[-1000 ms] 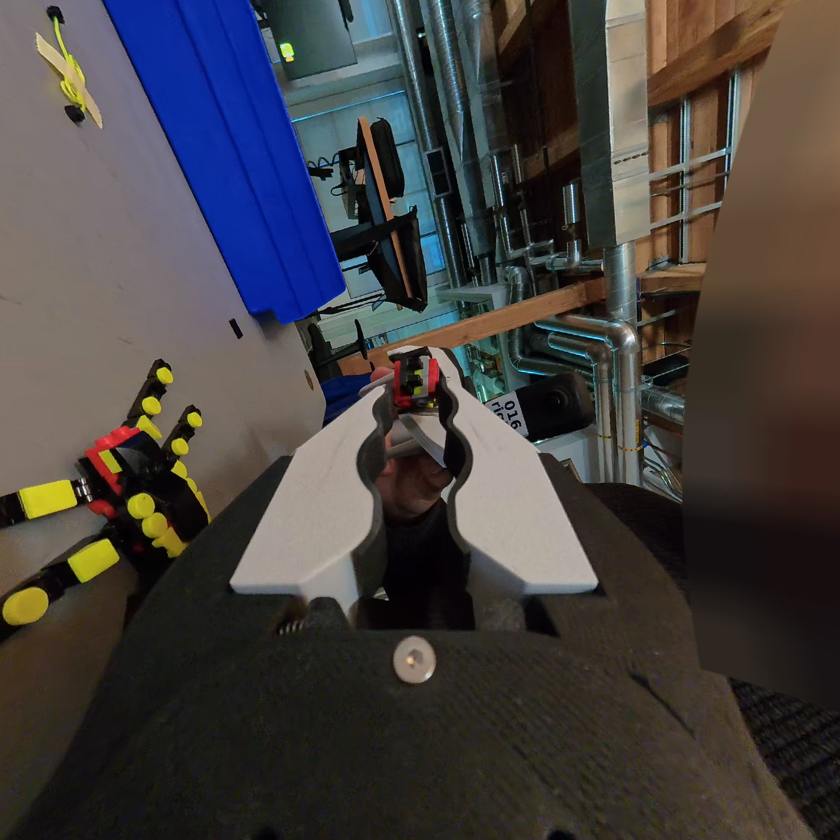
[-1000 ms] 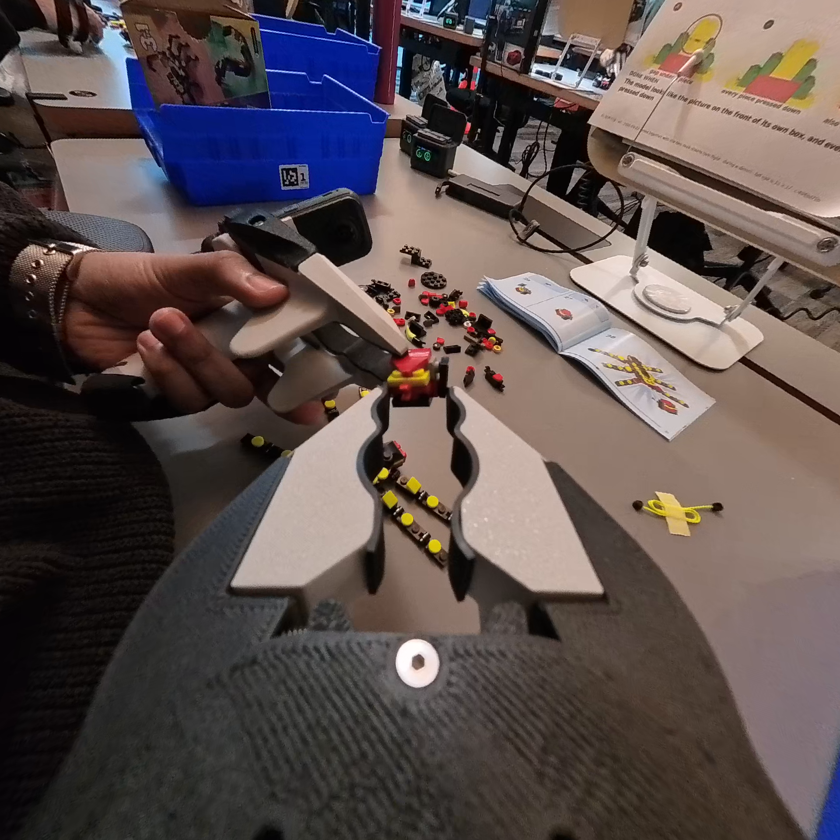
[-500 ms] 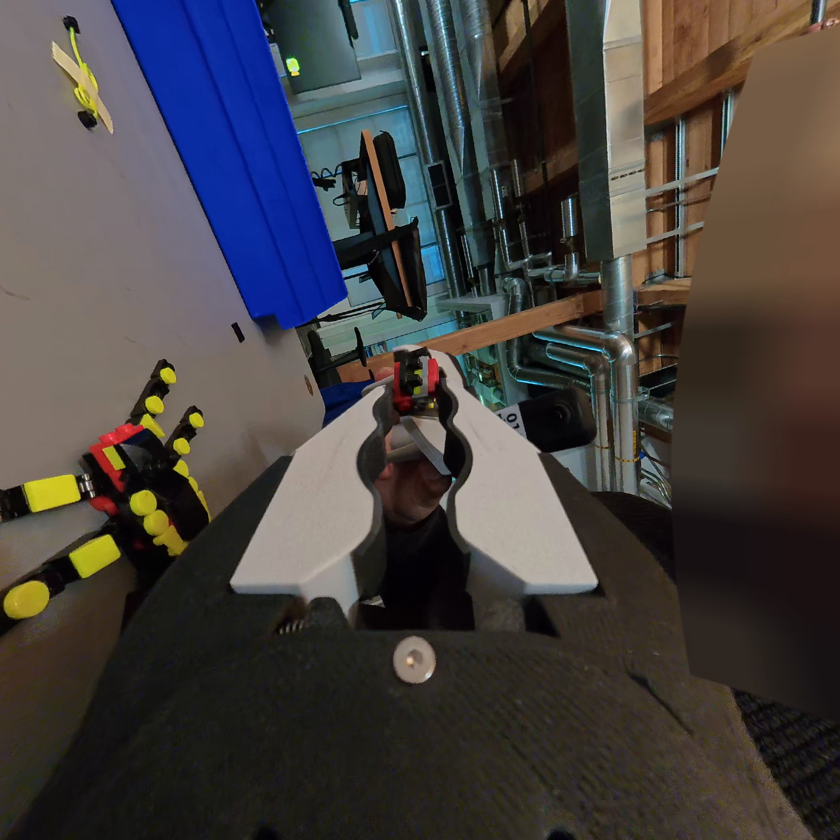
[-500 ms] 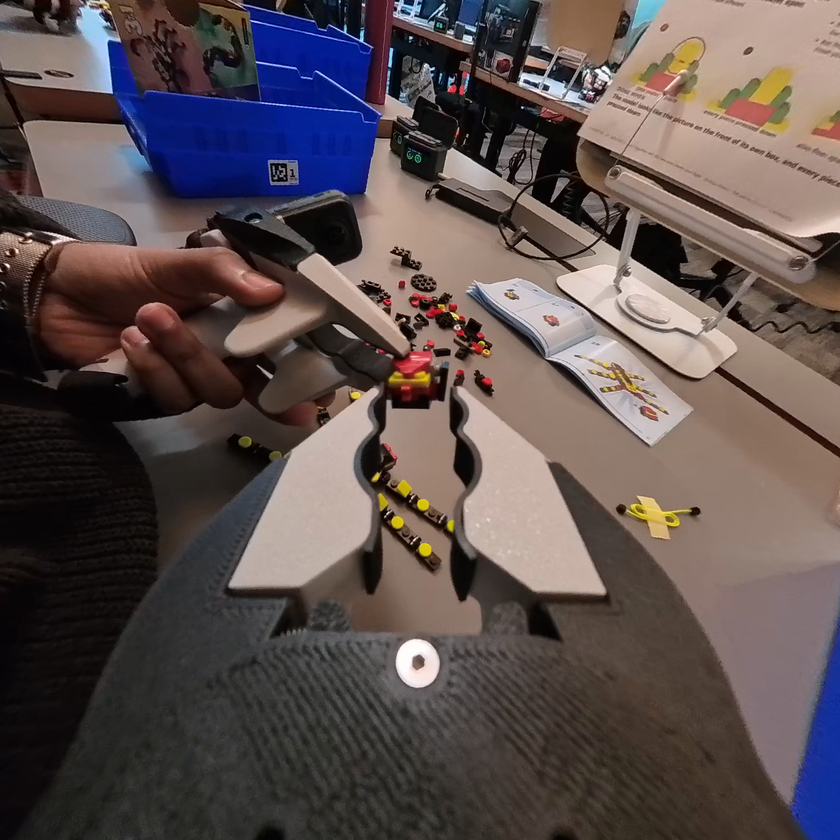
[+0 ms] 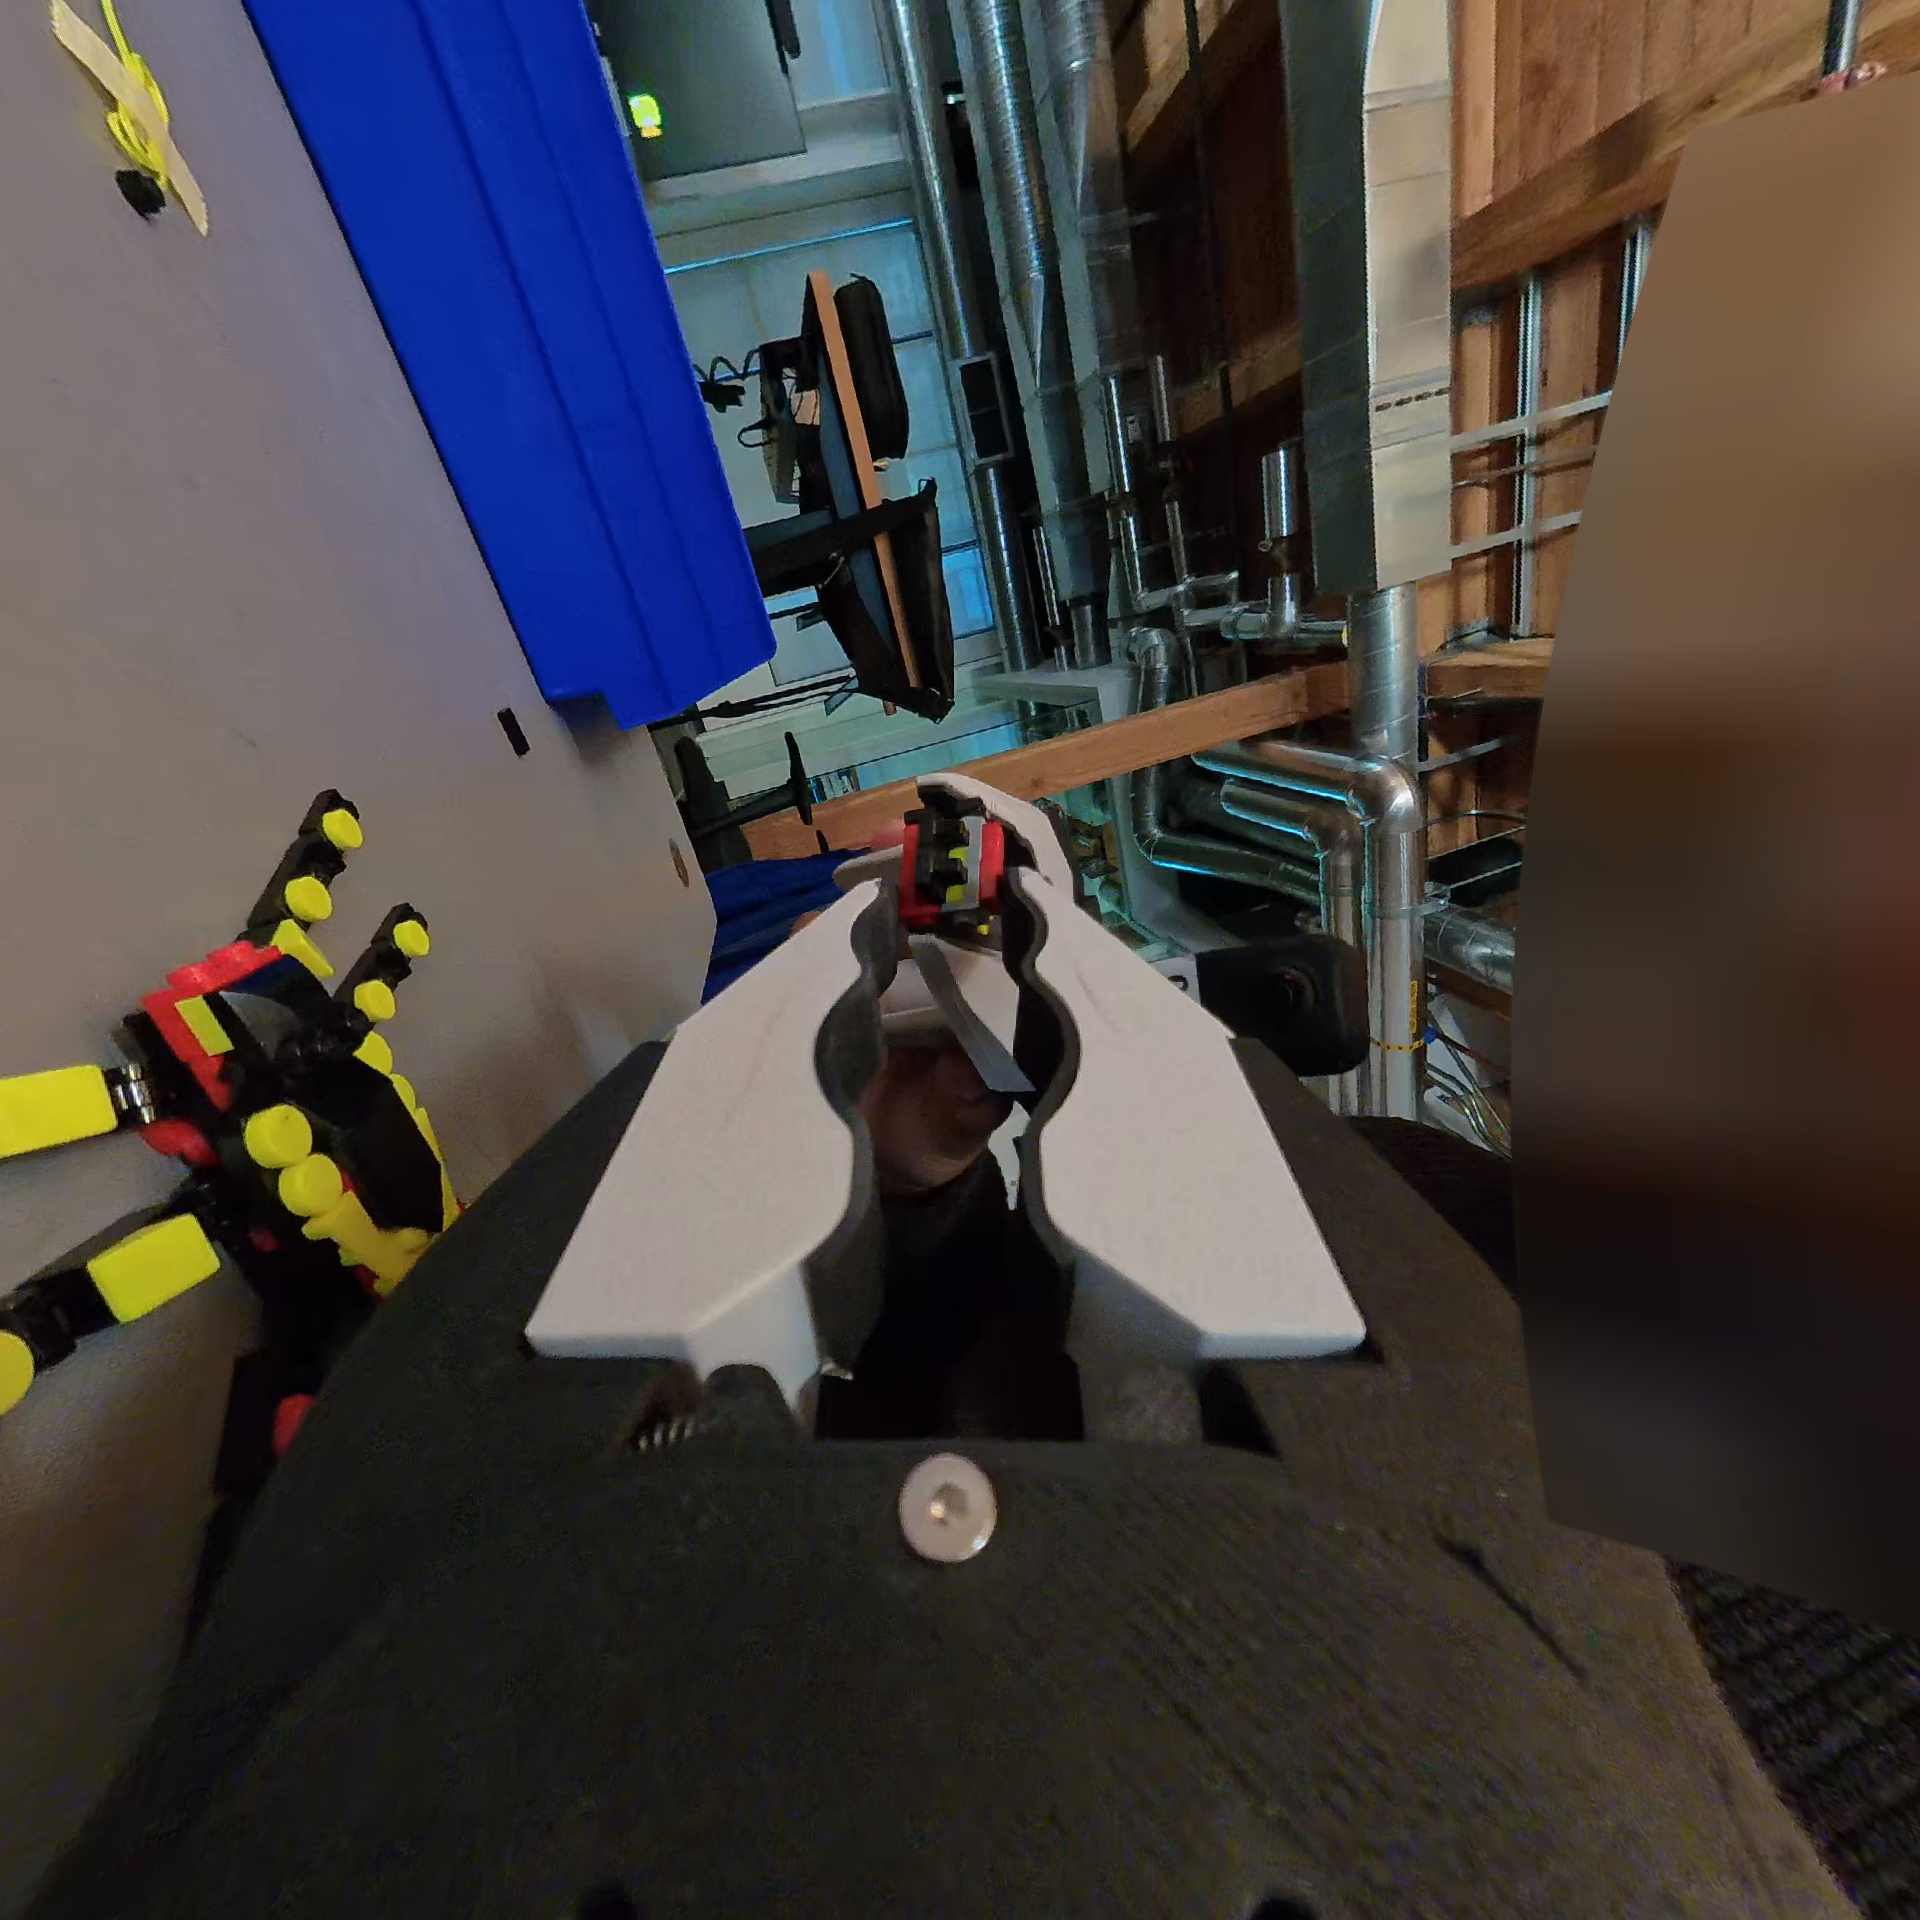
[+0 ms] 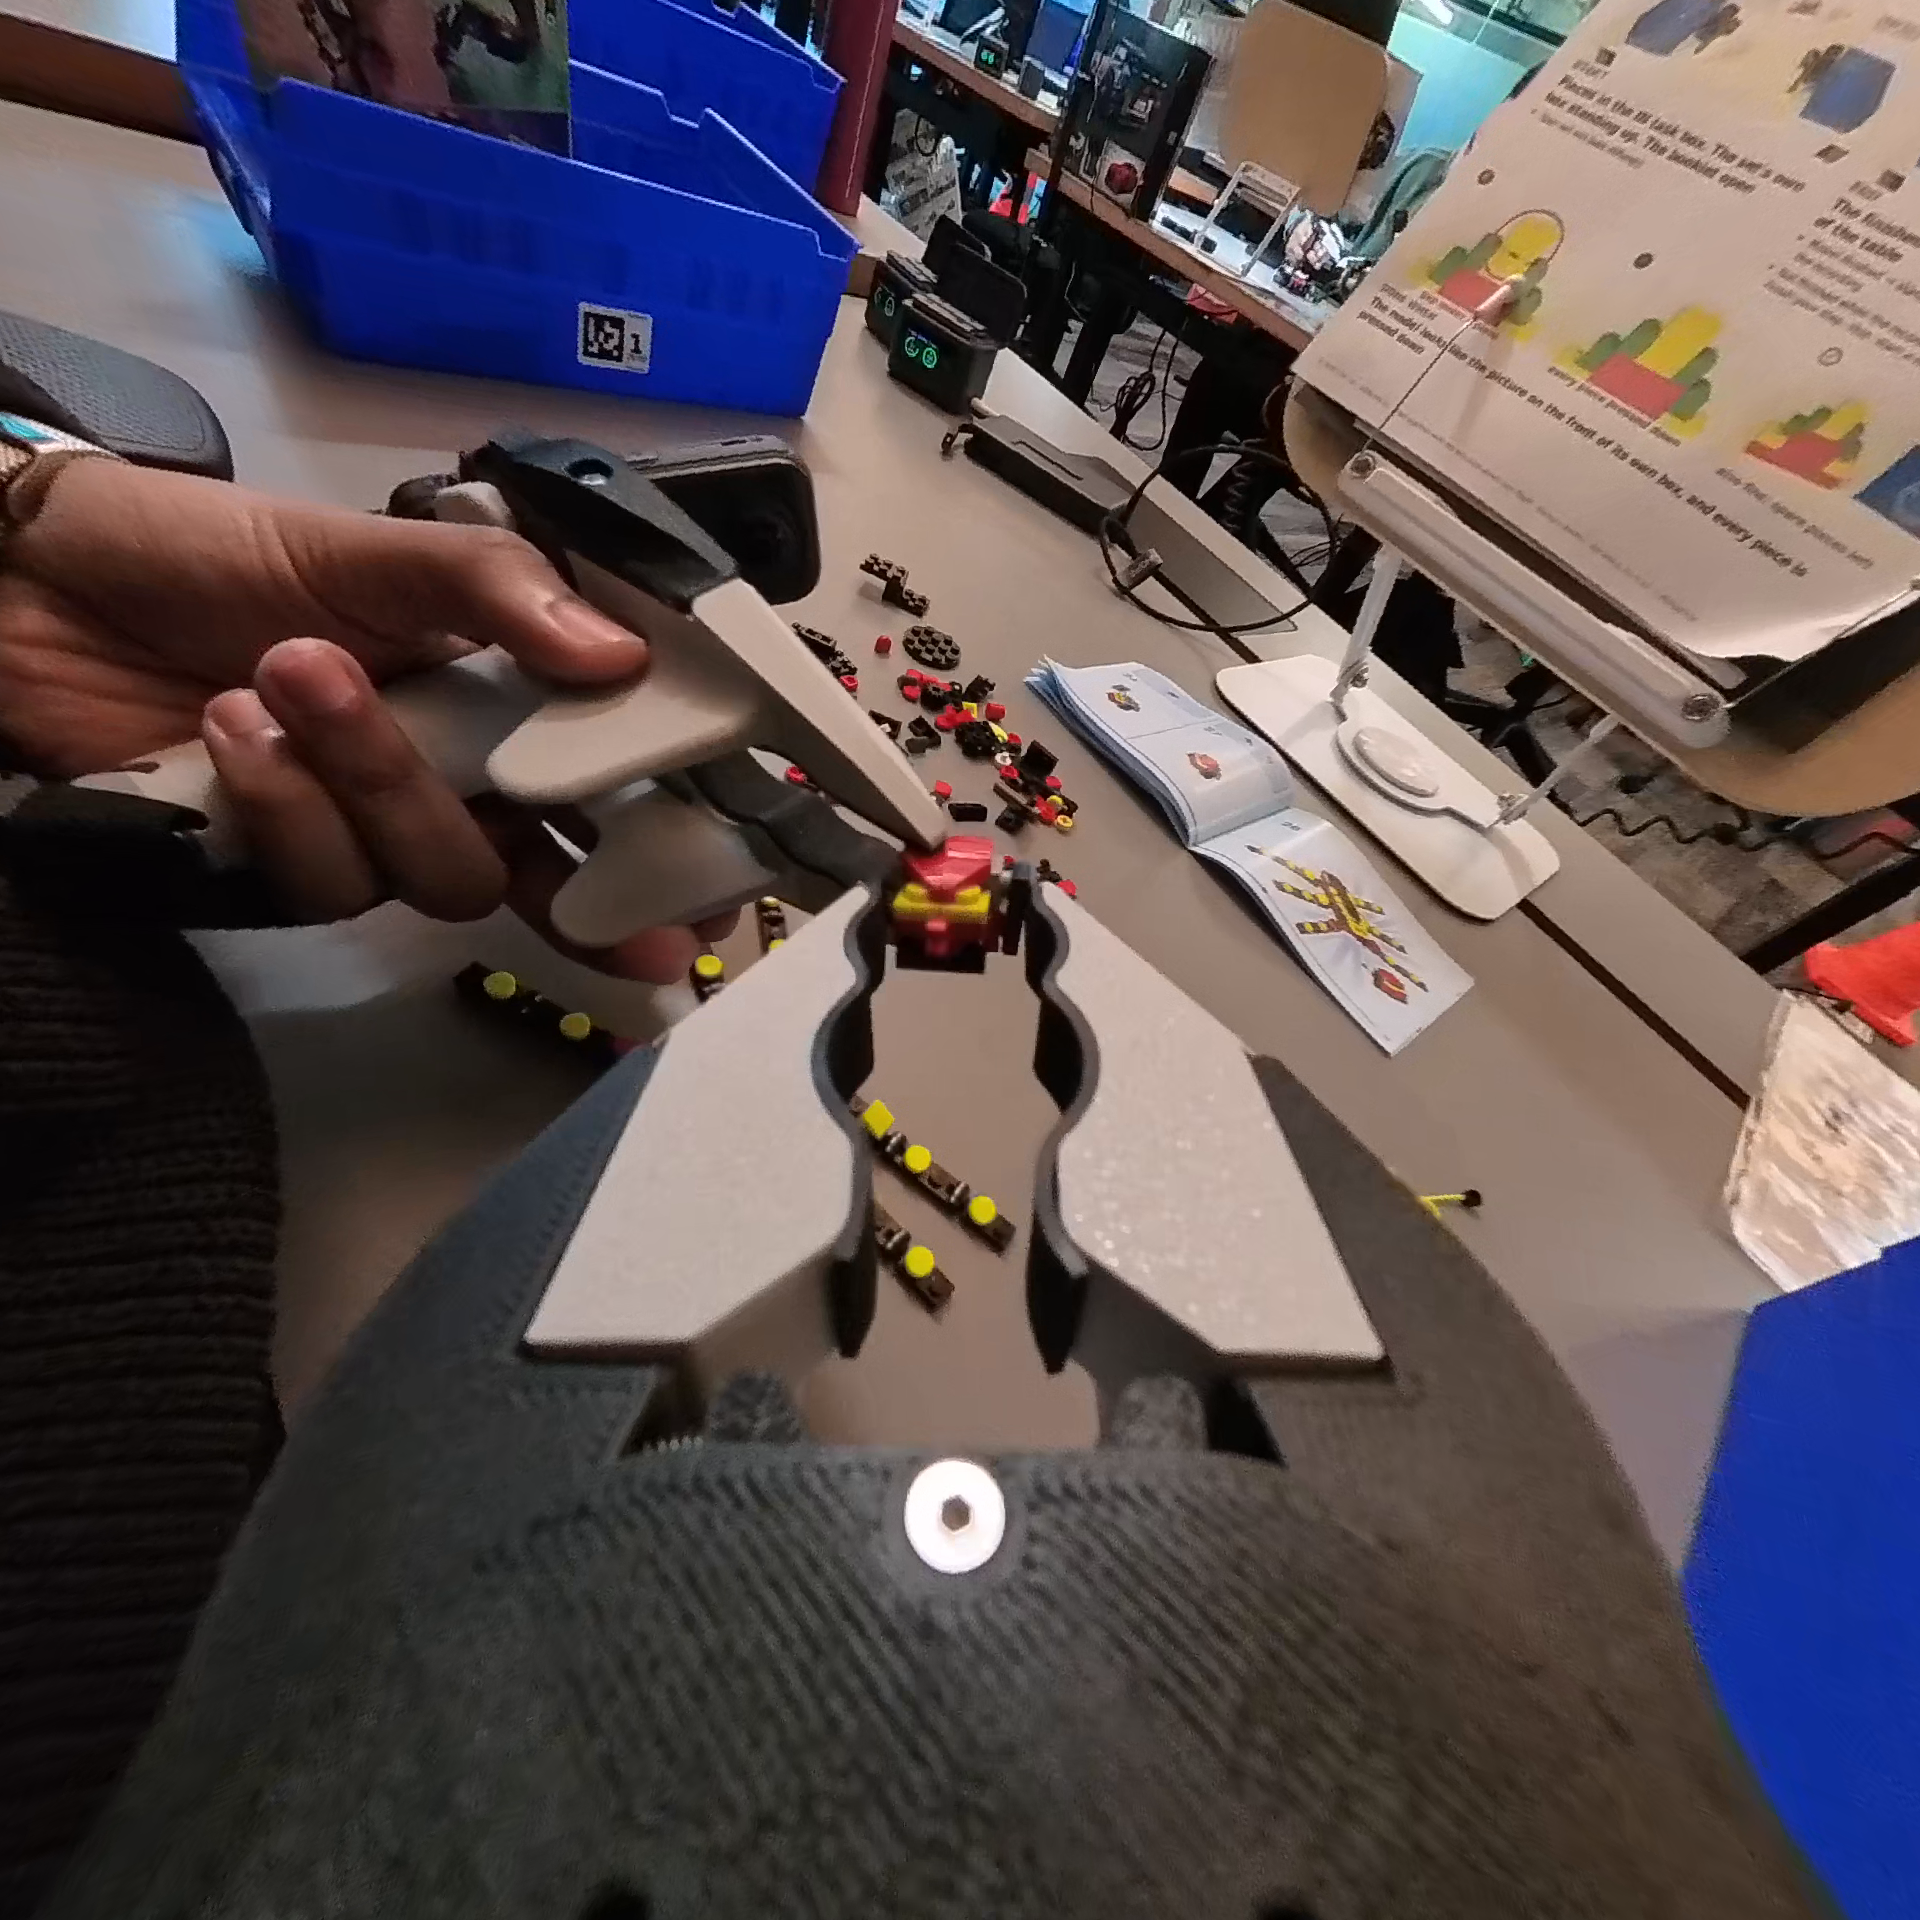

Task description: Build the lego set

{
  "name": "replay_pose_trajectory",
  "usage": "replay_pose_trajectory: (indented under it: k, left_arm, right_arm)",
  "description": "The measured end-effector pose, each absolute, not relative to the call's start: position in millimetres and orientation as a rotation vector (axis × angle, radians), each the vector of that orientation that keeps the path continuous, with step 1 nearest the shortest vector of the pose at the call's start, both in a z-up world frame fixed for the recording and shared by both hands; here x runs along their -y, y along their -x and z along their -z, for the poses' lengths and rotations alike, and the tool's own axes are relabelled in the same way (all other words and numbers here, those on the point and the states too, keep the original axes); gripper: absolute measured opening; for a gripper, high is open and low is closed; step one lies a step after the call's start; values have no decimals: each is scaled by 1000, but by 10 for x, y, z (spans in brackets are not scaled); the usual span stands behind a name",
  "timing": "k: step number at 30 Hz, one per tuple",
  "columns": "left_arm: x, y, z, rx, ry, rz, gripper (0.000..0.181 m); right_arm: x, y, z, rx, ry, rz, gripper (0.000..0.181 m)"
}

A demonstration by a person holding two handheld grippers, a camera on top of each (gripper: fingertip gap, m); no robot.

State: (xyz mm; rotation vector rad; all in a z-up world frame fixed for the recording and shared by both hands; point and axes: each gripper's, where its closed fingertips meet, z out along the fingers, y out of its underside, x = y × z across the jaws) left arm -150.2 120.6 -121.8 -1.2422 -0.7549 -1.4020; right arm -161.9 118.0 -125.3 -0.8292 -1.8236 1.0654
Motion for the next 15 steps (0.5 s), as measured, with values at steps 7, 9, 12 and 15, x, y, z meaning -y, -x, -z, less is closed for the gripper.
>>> replay_pose_trajectory:
  k: [7, 9, 12, 15]
  left_arm:
    - [-1207, 1514, 1243, 776, 1246, 1417, 17]
    - [-1203, 1523, 1255, 780, 1254, 1417, 17]
    - [-1204, 1528, 1271, 808, 1239, 1449, 17]
    - [-1201, 1529, 1282, 830, 1214, 1484, 16]
  right_arm:
    - [-1182, 1628, 1277, 1833, 821, -1023, 24]
    - [-1177, 1633, 1287, 1830, 811, -1010, 24]
    - [-1176, 1639, 1306, 1832, 819, -1025, 25]
    - [-1174, 1642, 1322, 1837, 827, -1033, 26]
